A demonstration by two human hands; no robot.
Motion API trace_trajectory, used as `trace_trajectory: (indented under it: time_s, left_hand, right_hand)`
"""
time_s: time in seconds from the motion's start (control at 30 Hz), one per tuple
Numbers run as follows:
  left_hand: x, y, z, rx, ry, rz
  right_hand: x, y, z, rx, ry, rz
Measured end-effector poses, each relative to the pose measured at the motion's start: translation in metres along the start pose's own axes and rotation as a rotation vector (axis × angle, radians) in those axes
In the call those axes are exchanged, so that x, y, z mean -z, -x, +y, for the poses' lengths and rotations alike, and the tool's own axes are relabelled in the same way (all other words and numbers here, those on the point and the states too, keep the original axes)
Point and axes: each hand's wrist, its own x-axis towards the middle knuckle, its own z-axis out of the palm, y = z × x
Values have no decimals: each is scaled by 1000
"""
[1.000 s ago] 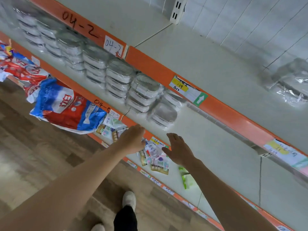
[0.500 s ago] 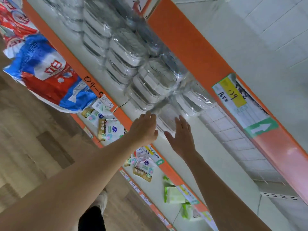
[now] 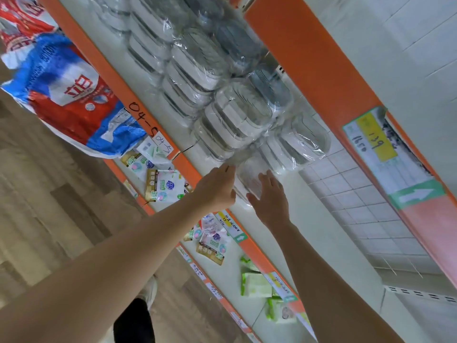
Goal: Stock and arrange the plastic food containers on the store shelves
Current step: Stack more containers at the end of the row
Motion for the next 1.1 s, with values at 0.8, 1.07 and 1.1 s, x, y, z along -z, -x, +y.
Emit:
trace_trajectory:
  time_s: [0.8, 1.07, 1.1]
  left_hand:
    - [-31, -13, -6, -210, -139, 55]
    - [-43, -35, 5, -370, -452, -191]
    - [-47, -38, 8, -386, -512, -229]
  right_hand:
    - [-39, 16, 28, -101, -352, 178]
    - [-49, 42, 63, -269, -521, 157]
    - [-52, 45, 67, -275, -526, 153]
